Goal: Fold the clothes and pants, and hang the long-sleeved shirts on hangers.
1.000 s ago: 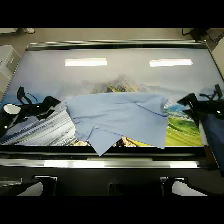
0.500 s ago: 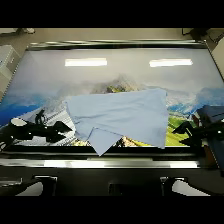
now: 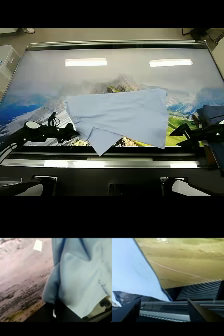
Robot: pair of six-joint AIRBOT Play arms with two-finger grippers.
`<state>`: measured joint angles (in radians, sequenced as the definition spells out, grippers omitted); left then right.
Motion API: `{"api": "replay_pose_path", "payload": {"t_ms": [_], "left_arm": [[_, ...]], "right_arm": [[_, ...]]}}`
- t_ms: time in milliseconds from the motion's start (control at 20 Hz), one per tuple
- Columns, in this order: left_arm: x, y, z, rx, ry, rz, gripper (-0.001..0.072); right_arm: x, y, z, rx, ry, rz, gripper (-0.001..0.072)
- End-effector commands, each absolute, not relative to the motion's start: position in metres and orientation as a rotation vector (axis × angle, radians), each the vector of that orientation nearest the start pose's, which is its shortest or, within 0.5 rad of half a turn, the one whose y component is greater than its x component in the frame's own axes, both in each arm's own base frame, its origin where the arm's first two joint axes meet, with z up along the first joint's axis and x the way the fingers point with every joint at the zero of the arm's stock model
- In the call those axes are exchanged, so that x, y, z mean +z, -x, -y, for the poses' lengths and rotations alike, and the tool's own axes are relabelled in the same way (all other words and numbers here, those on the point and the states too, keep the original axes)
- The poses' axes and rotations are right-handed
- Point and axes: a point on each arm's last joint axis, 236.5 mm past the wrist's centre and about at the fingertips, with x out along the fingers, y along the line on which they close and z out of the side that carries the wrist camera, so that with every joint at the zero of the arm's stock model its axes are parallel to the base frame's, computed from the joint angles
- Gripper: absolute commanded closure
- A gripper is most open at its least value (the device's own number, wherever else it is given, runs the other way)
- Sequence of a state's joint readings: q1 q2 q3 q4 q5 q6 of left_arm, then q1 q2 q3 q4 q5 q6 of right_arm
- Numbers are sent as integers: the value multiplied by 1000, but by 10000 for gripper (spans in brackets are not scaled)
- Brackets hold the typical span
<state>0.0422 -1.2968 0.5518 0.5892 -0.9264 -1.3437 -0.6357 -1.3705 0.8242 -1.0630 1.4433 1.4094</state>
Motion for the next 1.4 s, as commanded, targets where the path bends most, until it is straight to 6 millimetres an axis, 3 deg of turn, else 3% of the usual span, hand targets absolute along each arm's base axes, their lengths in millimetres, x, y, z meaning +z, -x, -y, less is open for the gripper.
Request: {"api": "replay_pose_path", "payload": {"t_ms": [0,250,450,600,650,700,750,800,900,950,1000,1100,1150,1200,1250,1300,1350], "left_arm": [[-86,-293,146,-260,943,-1394,687],[-72,-298,145,-279,930,-1347,688],[-62,-300,145,-294,918,-1315,688],[-53,-302,145,-306,910,-1287,688],[-49,-303,145,-310,906,-1276,688],[-46,-304,145,-314,903,-1265,688],[-41,-305,144,-318,900,-1249,688],[-35,-308,142,-321,897,-1228,688],[-2,-328,137,-366,843,-1123,689],[30,-345,134,-401,799,-1030,689],[71,-361,132,-434,761,-928,689],[191,-388,127,-511,661,-658,689],[262,-391,126,-547,602,-502,689],[344,-383,124,-578,539,-315,689],[426,-361,121,-601,478,-123,689],[499,-329,118,-615,422,60,689],[552,-294,116,-621,369,202,689]], "right_arm": [[-91,-231,34,-37,-1001,-1669,39],[-105,-233,4,14,-1123,-1604,50],[-111,-239,-6,6,-1197,-1552,81],[-115,-243,-27,50,-1107,-1584,101],[-118,-246,-36,65,-1059,-1593,164],[-120,-250,-44,66,-1023,-1599,275],[-118,-255,-51,83,-991,-1600,597],[-111,-261,-57,112,-968,-1604,673],[-77,-288,-56,205,-881,-1548,674],[-46,-313,-47,233,-828,-1458,674],[-2,-345,-36,250,-748,-1324,674],[124,-400,-14,276,-543,-966,674],[202,-414,-5,271,-438,-762,674],[292,-415,1,250,-336,-535,674],[374,-401,4,221,-247,-326,674],[451,-372,3,185,-158,-124,674],[508,-337,0,154,-89,30,674]]}}
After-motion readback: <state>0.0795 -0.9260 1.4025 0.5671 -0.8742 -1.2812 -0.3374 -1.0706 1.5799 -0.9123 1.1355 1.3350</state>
